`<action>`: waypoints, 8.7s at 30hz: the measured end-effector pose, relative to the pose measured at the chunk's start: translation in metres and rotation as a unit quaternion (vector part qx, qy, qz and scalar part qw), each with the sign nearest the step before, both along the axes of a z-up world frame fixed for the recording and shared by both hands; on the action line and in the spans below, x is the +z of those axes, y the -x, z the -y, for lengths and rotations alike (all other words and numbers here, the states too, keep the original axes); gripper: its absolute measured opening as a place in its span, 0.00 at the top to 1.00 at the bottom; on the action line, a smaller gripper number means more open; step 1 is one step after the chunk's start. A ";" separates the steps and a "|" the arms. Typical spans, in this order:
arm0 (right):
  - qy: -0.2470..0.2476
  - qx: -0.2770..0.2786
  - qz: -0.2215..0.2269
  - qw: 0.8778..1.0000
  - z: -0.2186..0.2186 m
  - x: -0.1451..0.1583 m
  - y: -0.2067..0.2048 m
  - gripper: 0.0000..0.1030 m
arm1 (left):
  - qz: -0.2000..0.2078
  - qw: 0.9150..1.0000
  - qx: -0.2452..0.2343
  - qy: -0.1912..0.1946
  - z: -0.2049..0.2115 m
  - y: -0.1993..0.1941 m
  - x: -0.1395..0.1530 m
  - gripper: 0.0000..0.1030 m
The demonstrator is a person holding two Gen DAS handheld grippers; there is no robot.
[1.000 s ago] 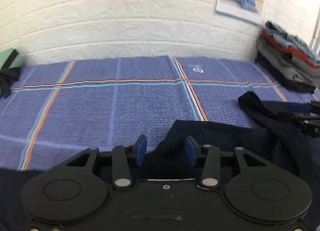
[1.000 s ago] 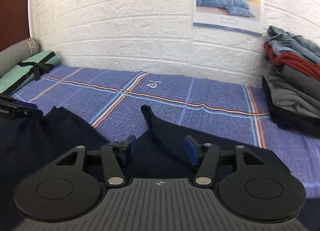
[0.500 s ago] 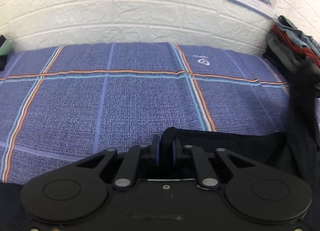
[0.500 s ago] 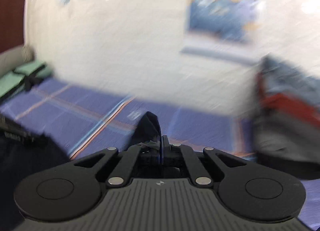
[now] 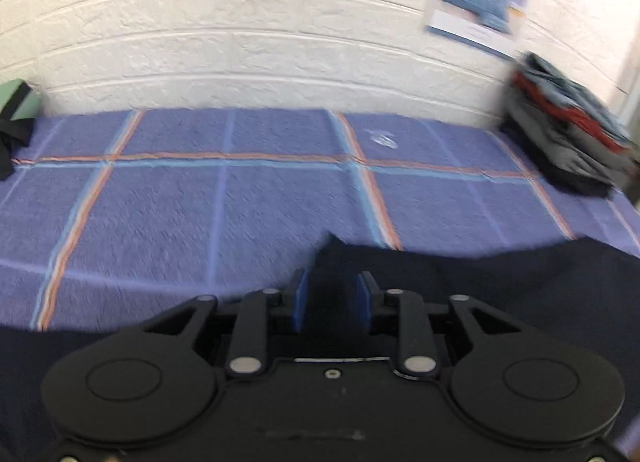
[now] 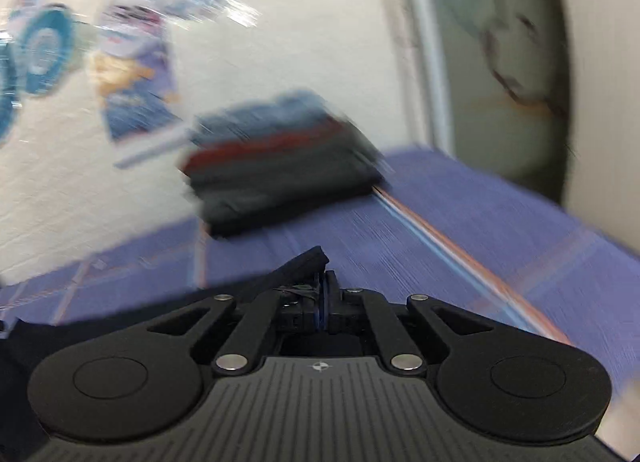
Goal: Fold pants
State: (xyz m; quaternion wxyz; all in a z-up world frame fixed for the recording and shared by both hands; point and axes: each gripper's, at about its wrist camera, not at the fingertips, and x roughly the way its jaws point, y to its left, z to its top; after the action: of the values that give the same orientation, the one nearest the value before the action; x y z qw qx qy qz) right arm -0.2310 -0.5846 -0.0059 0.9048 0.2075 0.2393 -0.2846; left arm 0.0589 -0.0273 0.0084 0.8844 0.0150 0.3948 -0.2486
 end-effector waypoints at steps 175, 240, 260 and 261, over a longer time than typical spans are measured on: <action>-0.031 0.041 -0.045 0.998 0.056 -0.048 -0.068 0.51 | 0.026 0.998 0.060 -0.015 0.026 -0.023 -0.012 0.64; -0.138 0.205 0.125 0.961 -0.027 0.005 -0.080 0.88 | -0.078 0.975 -0.165 0.124 0.135 0.118 -0.024 0.42; -0.140 0.378 0.040 0.914 -0.211 0.013 -0.180 0.32 | -0.087 0.968 0.015 0.235 -0.056 0.091 -0.048 0.39; -0.136 0.363 0.037 0.921 -0.202 0.014 -0.171 0.32 | -0.088 0.968 0.005 0.236 -0.053 0.089 -0.049 0.39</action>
State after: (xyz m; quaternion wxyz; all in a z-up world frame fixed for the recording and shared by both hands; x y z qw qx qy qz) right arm -0.0602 -0.3828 0.0080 0.9172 0.2380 0.3013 0.1064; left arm -0.0306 0.0260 -0.0404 0.8256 -0.2185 0.4015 -0.3309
